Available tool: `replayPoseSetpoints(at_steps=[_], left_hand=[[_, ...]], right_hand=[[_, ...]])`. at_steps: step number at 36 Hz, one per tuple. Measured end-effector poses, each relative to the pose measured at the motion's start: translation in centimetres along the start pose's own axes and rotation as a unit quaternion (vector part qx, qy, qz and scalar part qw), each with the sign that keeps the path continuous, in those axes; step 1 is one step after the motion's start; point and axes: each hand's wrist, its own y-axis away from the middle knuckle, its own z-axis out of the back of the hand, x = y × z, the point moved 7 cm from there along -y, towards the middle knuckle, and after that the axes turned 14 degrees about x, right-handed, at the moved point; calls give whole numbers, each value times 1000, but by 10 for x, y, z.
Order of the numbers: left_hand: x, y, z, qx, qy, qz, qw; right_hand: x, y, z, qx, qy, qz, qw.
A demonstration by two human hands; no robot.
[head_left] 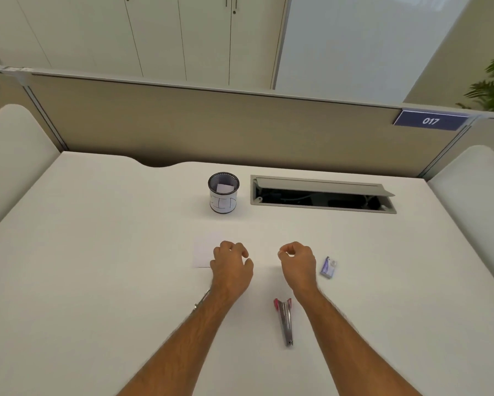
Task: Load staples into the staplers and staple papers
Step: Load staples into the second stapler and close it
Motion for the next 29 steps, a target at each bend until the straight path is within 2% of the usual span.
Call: replayPoseSetpoints(at_steps=[12, 18, 24, 29], left_hand=[[-65, 12, -68, 78, 57, -68, 993], [-88, 10, -93, 103, 63, -83, 989], [-104, 8, -106, 103, 77, -77, 989], [-106, 3, -109, 73, 121, -32, 989]], right_hand=[[-84, -7, 70, -15, 64, -87, 994], [-108, -20, 84, 27, 117, -123, 985], [-113, -24, 88, 56, 120, -97, 986], [-106, -23, 92, 75, 92, -26, 993]])
